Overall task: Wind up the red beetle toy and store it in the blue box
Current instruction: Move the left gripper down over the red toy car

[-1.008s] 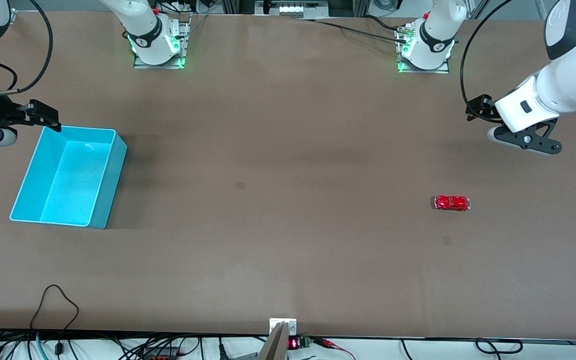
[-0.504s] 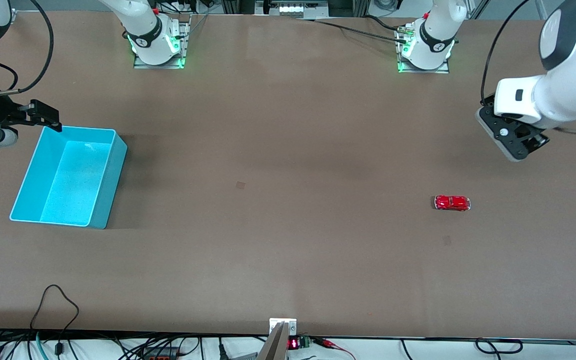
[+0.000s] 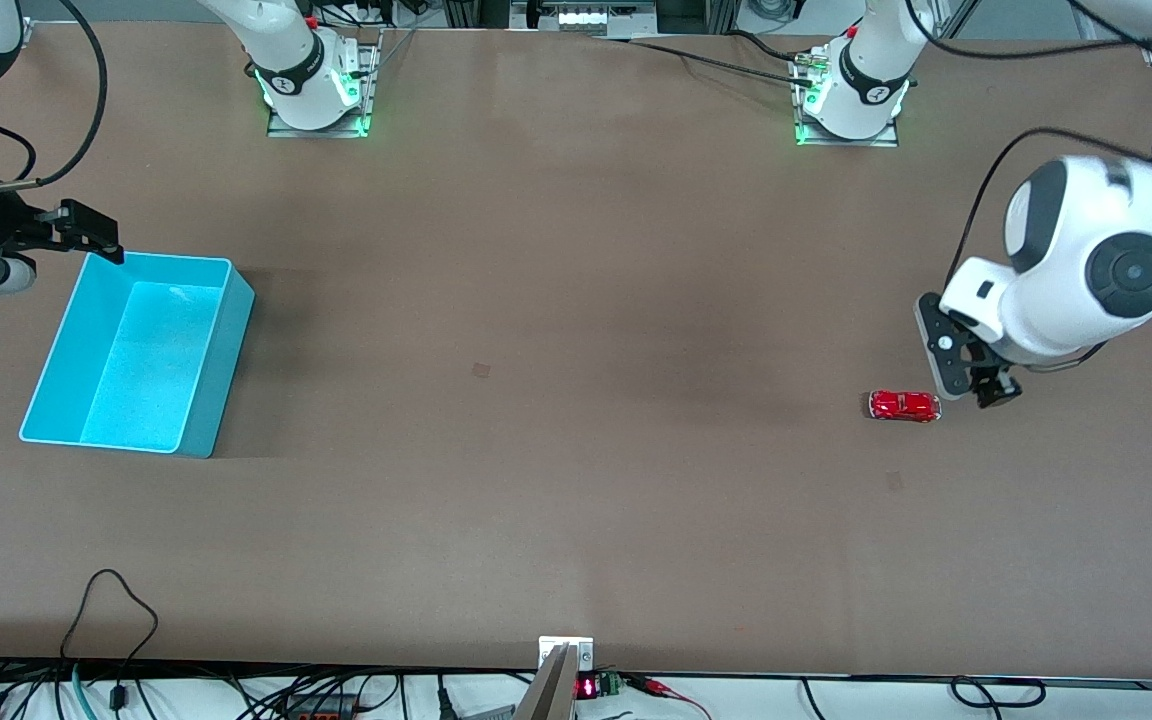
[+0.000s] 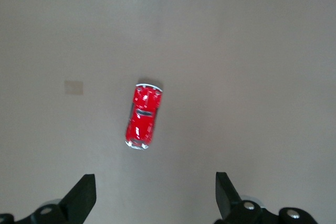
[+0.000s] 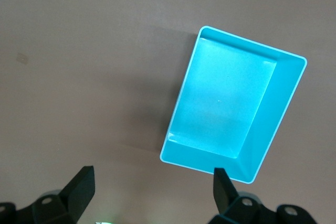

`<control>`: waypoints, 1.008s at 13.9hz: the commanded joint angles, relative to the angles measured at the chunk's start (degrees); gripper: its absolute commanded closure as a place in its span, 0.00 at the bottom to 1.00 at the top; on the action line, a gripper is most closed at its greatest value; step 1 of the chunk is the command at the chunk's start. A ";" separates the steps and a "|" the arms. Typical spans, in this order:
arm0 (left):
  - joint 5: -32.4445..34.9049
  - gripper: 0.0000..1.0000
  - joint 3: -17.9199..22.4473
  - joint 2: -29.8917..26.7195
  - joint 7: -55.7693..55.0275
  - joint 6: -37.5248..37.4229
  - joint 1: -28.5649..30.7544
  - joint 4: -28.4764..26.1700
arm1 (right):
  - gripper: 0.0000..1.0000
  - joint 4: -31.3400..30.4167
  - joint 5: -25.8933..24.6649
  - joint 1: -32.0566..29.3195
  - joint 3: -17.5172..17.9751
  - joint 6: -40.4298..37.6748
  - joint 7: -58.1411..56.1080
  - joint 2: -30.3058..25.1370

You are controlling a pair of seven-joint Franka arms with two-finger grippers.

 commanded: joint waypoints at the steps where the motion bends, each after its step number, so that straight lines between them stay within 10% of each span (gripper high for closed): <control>1: 4.10 0.00 -0.31 -1.12 3.08 10.66 0.84 -7.67 | 0.00 0.42 0.20 -0.13 0.01 -0.81 -0.35 0.05; 10: 5.44 0.04 -0.48 8.46 6.06 29.32 4.53 -12.00 | 0.00 0.51 0.20 -0.13 0.01 -1.86 -0.44 0.05; 14: 5.44 0.21 -0.48 11.28 11.16 32.23 4.53 -12.00 | 0.00 0.51 0.20 -0.04 0.01 -1.86 -0.53 0.05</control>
